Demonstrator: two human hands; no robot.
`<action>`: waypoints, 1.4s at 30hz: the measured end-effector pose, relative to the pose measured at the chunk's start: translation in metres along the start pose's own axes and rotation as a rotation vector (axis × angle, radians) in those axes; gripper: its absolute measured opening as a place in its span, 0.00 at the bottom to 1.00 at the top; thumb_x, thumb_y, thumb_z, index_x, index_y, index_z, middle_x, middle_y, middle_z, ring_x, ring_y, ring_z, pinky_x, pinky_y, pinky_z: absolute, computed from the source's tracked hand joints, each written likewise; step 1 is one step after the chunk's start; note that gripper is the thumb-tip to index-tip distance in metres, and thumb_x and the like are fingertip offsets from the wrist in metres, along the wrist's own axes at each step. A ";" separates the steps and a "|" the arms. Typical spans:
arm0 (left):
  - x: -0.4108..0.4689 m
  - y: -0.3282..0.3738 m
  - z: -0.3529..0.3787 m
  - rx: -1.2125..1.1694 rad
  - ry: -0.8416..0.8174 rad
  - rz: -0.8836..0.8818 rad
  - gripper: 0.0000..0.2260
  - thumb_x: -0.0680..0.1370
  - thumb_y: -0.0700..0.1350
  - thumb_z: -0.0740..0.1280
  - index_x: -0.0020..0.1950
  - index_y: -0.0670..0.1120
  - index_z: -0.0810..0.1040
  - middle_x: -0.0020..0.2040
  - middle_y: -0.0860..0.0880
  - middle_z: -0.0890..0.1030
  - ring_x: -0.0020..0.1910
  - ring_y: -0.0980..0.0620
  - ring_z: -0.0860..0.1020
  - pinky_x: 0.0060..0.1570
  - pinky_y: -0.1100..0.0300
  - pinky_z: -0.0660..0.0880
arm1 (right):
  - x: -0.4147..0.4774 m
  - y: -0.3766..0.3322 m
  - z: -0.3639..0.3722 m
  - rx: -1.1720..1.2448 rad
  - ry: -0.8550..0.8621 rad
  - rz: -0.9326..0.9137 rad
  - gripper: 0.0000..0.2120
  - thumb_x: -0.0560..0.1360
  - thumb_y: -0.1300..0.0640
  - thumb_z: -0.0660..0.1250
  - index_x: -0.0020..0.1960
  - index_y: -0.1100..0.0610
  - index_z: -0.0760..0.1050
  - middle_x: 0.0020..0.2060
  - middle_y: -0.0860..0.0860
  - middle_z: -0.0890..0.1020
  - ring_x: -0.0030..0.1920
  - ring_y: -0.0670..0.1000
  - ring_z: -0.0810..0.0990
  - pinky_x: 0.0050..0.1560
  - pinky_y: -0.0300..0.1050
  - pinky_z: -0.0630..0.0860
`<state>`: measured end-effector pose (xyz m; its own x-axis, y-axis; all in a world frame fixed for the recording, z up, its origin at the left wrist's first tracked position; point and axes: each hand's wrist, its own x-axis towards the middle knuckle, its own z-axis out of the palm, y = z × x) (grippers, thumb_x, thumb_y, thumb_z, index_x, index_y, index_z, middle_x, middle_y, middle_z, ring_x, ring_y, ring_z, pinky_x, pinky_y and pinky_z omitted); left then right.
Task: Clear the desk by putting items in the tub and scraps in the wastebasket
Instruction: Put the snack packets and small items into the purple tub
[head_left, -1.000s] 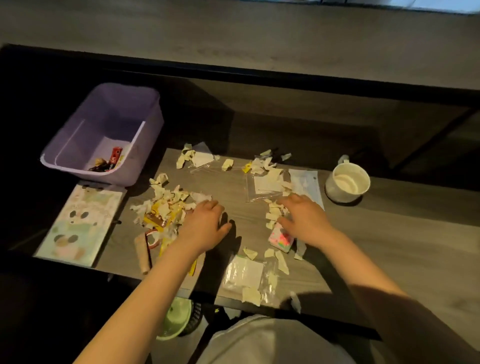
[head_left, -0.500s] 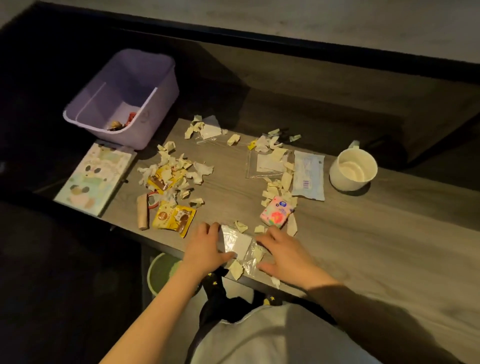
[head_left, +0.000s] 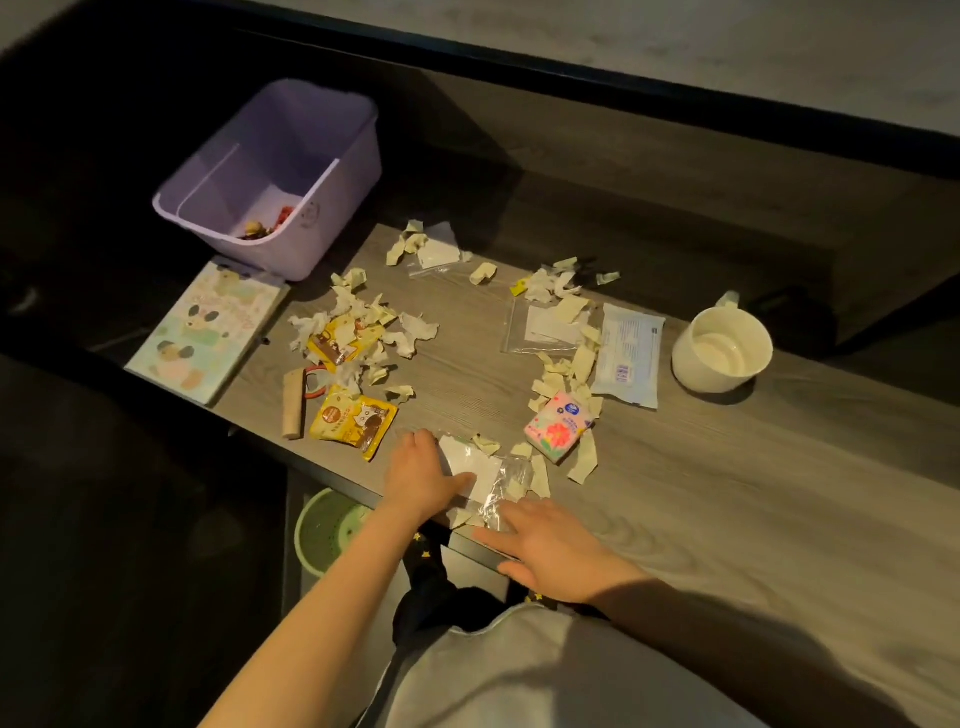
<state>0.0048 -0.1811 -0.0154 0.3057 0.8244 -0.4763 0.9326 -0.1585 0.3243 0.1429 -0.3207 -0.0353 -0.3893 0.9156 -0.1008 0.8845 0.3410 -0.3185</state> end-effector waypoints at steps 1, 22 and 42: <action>0.002 0.003 -0.002 -0.019 -0.012 -0.020 0.30 0.69 0.56 0.73 0.61 0.40 0.67 0.60 0.43 0.70 0.60 0.45 0.70 0.58 0.54 0.70 | -0.002 0.002 0.003 0.019 0.019 0.006 0.25 0.68 0.46 0.70 0.64 0.48 0.72 0.47 0.54 0.79 0.41 0.54 0.79 0.38 0.47 0.76; 0.017 -0.006 -0.052 -0.724 0.190 -0.051 0.08 0.76 0.39 0.66 0.54 0.40 0.75 0.47 0.42 0.78 0.45 0.46 0.76 0.40 0.57 0.71 | 0.039 0.026 0.021 -0.173 -0.073 -0.025 0.29 0.76 0.38 0.49 0.73 0.51 0.60 0.72 0.49 0.68 0.73 0.51 0.62 0.72 0.55 0.59; 0.025 0.006 -0.084 -0.499 0.470 0.168 0.05 0.75 0.39 0.66 0.43 0.44 0.71 0.34 0.54 0.67 0.36 0.52 0.68 0.34 0.63 0.65 | 0.070 0.081 -0.071 0.079 0.194 0.509 0.18 0.76 0.60 0.60 0.65 0.58 0.71 0.62 0.55 0.74 0.63 0.56 0.70 0.61 0.48 0.65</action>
<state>0.0015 -0.1157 0.0435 0.2176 0.9758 -0.0198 0.6466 -0.1289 0.7519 0.2052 -0.2139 -0.0011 0.1440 0.9857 -0.0873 0.9237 -0.1655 -0.3454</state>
